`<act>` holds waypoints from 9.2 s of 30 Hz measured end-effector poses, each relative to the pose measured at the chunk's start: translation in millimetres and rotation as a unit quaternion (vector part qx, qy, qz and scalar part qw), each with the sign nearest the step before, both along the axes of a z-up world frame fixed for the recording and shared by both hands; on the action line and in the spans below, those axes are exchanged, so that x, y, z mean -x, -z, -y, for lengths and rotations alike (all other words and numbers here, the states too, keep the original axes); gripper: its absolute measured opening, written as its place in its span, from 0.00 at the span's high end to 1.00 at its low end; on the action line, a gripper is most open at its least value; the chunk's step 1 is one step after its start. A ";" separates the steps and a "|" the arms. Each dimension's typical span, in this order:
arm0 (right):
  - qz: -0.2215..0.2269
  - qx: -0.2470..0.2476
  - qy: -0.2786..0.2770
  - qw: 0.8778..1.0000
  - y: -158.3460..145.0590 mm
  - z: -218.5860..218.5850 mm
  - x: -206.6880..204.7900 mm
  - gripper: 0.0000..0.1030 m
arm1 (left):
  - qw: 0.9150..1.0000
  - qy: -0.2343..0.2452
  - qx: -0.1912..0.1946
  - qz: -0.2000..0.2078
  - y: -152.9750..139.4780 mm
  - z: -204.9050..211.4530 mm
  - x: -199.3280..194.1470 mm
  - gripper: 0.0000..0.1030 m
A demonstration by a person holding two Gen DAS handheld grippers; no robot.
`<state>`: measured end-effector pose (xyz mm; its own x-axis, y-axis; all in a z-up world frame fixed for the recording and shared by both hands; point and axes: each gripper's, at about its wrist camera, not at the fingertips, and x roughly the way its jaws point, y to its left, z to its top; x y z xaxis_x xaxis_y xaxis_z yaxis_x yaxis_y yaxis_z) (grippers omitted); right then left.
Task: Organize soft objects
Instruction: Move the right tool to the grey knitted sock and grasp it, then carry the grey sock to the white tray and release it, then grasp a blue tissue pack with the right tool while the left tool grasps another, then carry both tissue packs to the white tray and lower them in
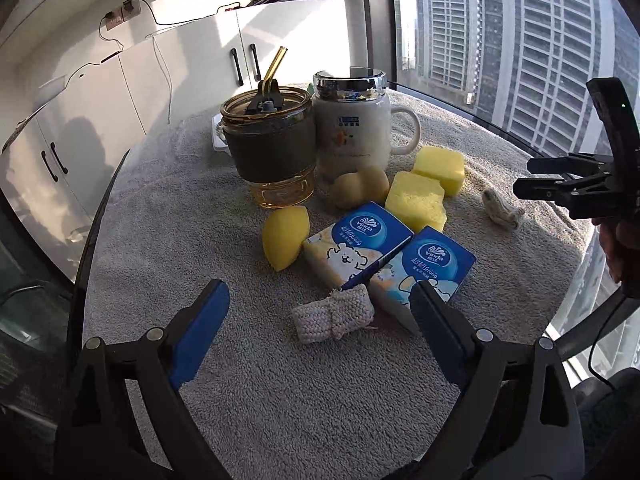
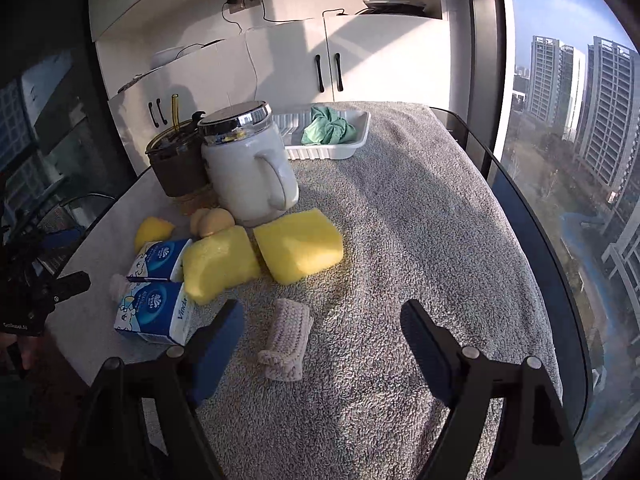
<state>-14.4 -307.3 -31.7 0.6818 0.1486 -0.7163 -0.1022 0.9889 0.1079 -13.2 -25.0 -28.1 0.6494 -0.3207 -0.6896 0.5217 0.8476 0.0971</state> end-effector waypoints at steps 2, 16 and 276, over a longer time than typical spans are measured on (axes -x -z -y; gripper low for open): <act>-0.006 0.005 0.004 1.000 8.0 -3.8 -0.9 0.25 | 1.000 0.000 -0.010 -0.001 6.4 2.1 0.9 0.10; -0.032 0.037 -0.025 0.999 31.2 -32.6 -9.7 0.45 | 0.999 0.037 0.012 -0.023 29.2 -5.3 -21.3 0.10; 0.092 0.072 -0.056 0.992 -164.6 -34.7 -185.3 0.26 | 0.993 -0.108 0.052 0.014 -138.9 -31.8 -255.6 0.21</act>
